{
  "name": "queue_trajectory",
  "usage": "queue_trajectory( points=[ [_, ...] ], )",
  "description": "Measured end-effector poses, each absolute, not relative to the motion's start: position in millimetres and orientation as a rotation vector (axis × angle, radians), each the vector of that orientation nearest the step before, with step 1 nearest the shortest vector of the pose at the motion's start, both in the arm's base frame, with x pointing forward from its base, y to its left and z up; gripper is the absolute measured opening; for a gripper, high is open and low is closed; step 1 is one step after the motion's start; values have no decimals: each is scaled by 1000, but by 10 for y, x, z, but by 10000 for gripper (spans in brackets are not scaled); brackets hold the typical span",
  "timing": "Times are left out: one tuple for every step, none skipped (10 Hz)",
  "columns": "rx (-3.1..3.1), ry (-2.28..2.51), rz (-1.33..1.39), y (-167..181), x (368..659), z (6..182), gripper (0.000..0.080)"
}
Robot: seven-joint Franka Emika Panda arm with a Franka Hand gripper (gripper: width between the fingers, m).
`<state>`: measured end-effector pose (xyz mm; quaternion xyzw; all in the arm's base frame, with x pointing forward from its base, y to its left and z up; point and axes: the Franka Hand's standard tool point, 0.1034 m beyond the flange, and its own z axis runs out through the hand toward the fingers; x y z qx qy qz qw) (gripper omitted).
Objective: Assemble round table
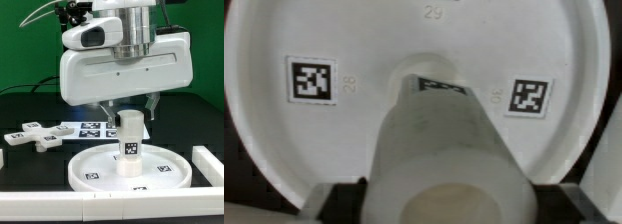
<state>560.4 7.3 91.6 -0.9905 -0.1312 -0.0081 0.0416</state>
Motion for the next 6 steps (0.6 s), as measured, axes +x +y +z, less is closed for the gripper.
queue_trajectory(
  points=[
    [-3033, -260, -21, 82, 5603, 916, 406],
    [-3025, -85, -16, 93, 5601, 915, 406],
    [-3016, 36, -14, 107, 5598, 910, 406],
    [-2994, 223, -25, 129, 5606, 907, 406],
    [-2977, 337, -53, 148, 5623, 906, 407],
    [-2974, 386, -86, 171, 5637, 908, 407]
  ],
)
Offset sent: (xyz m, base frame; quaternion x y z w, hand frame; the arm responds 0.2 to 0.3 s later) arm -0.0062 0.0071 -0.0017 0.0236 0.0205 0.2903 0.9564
